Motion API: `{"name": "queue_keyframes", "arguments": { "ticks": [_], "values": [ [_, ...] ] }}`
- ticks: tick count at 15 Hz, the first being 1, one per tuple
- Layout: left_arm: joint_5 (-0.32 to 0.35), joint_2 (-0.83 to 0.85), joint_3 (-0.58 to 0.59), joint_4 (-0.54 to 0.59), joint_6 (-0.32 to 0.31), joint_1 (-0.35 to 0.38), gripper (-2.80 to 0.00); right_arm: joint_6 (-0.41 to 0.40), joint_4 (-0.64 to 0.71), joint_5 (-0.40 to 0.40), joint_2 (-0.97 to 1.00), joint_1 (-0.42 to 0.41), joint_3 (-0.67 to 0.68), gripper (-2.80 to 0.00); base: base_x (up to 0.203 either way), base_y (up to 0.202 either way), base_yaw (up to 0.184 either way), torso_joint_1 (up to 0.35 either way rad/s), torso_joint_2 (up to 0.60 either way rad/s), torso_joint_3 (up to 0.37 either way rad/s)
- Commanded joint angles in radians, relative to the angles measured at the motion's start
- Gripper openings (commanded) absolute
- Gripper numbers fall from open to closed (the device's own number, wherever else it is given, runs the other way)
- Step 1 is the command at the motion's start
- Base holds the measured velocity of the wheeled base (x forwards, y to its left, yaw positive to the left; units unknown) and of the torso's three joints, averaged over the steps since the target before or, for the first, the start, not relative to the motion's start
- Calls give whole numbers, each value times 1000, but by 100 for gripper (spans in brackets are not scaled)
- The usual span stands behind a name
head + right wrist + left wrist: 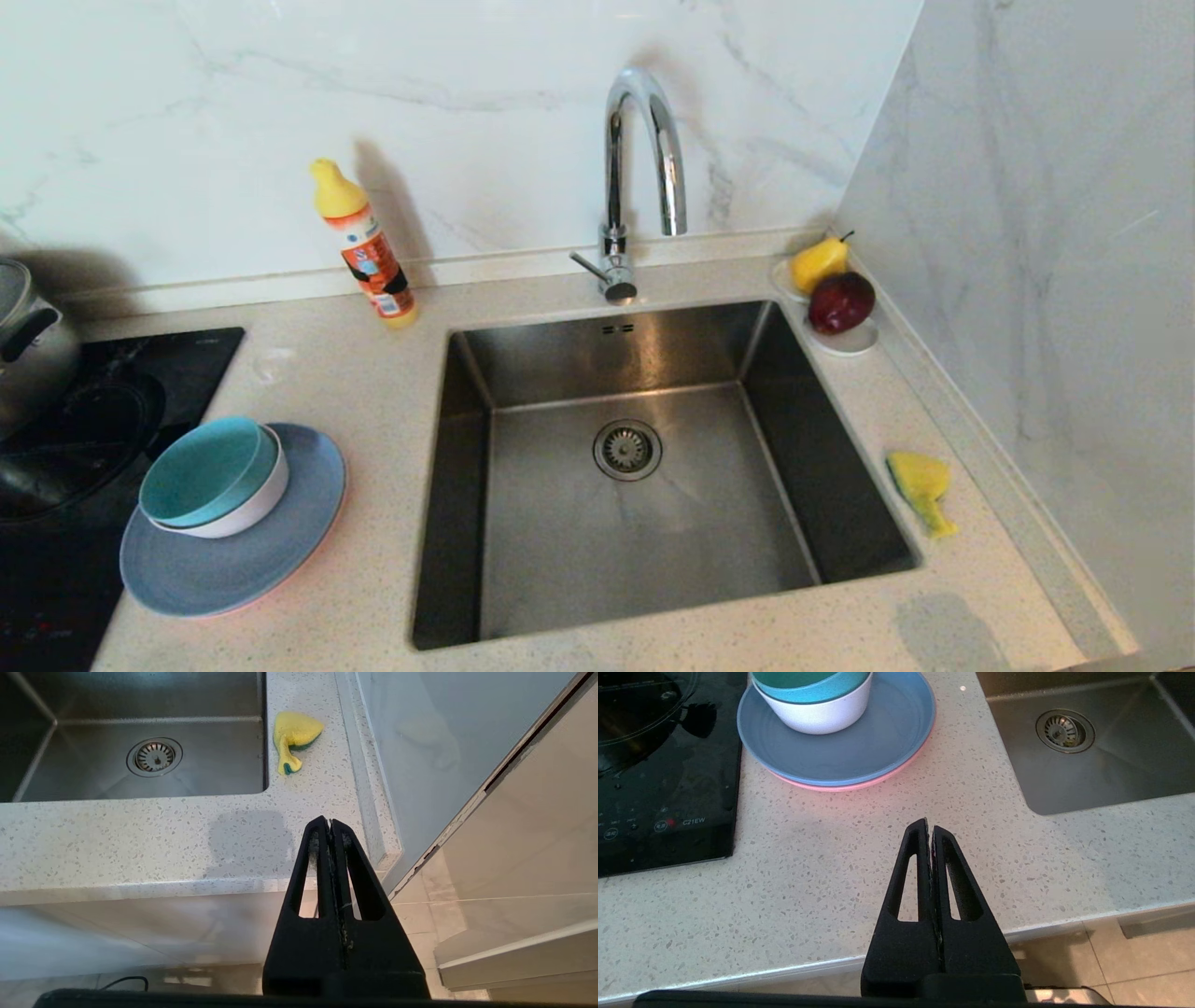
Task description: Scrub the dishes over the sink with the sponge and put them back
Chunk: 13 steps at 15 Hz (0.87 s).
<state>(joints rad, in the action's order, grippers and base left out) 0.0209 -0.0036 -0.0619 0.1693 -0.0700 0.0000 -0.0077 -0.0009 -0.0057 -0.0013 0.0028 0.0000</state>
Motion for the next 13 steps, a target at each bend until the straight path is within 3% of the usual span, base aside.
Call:
{"name": "queue_keyframes", "arguments": {
  "ticks": [1, 13],
  "values": [
    [-1, 4, 1, 7, 12, 0, -280, 6, -1, 1, -2, 0, 0, -280, 0, 0, 0, 0, 0, 0],
    [-2, 4, 1, 7, 29, 0, -280, 23, -2, 1, 2, 0, -2, -280, 0, 0, 0, 0, 0, 0]
  ]
}}
